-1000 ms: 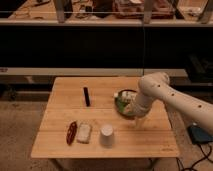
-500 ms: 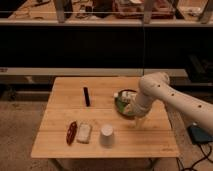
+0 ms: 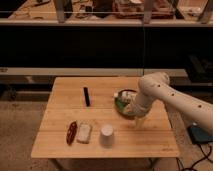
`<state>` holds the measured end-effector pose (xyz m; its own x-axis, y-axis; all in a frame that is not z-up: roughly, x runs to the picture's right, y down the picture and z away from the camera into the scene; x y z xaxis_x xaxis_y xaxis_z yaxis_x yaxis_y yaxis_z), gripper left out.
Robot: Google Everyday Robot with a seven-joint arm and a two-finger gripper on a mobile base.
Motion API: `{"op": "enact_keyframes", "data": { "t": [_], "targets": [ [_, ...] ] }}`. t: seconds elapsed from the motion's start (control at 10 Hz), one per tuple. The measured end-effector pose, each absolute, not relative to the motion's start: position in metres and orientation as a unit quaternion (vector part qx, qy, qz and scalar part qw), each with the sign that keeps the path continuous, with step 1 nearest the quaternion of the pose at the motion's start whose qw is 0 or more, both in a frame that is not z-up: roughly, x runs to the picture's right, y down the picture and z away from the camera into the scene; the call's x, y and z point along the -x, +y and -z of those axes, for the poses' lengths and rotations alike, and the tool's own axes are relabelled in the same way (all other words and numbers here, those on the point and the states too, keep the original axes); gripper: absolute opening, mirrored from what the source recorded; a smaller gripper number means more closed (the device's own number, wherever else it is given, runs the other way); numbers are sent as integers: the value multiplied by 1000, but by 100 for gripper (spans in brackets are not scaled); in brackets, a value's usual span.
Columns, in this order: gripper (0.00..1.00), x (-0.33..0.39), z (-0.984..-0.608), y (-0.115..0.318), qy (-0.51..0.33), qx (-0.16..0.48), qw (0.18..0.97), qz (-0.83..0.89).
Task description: Knock the eraser over
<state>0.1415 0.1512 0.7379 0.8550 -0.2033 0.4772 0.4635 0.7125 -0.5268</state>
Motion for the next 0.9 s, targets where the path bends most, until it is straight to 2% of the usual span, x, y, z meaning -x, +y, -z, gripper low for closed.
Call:
{"op": "enact_keyframes", "data": {
  "t": [0.3, 0.4, 0.6, 0.7, 0.9],
  "targets": [
    [63, -142, -740, 141, -197, 316, 913, 168],
    [58, -142, -743, 128, -198, 296, 922, 155],
    [41, -138, -749, 79, -200, 220, 946, 131],
    [26, -133, -750, 35, -202, 150, 960, 122],
    [8, -117, -750, -19, -212, 58, 968, 119]
  ]
}}
